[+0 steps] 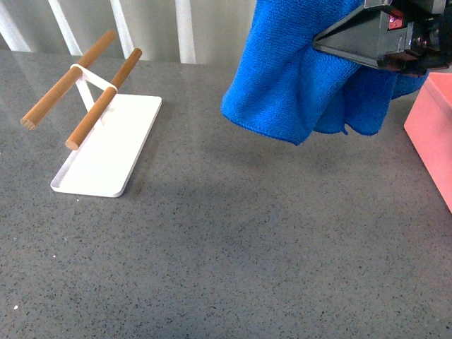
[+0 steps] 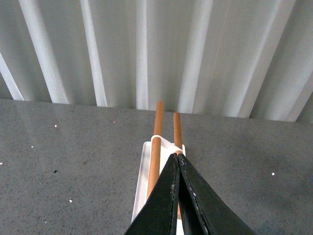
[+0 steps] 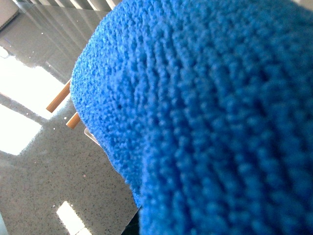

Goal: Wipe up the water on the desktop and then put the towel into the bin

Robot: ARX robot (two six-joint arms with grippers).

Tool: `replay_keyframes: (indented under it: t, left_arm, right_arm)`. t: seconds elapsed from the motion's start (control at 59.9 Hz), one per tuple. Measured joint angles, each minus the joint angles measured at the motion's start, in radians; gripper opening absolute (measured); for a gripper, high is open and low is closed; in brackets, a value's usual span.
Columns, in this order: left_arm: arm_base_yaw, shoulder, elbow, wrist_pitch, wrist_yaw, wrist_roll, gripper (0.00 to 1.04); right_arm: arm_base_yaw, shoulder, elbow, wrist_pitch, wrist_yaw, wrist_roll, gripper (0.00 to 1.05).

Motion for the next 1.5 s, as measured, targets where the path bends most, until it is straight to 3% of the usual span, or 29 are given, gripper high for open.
replay_keyframes:
  t: [0.117, 0.284, 0.568, 0.901, 1.502]
  left_arm:
    - [0.045, -0.064, -0.037, -0.032, 0.066, 0.001, 0.04]
    - [0.080, -0.158, -0.077, -0.084, 0.072, 0.000, 0.04]
    - [0.080, -0.254, -0.150, -0.106, 0.078, 0.001, 0.04]
    - [0.080, -0.524, -0.151, -0.349, 0.078, 0.001, 0.04]
    - [0.080, -0.763, -0.151, -0.577, 0.078, 0.001, 0.04]
  right_arm:
    - [0.000, 0.000, 0.000, -0.006, 0.003, -0.005, 0.04]
    - [0.000, 0.000, 0.000, -0.007, 0.004, -0.008, 0.04]
    - [0.000, 0.000, 0.000, -0.007, 0.006, -0.012, 0.04]
    - [0.007, 0.000, 0.012, -0.015, 0.010, -0.012, 0.04]
    - [0.010, 0.000, 0.018, -0.020, 0.015, -0.013, 0.04]
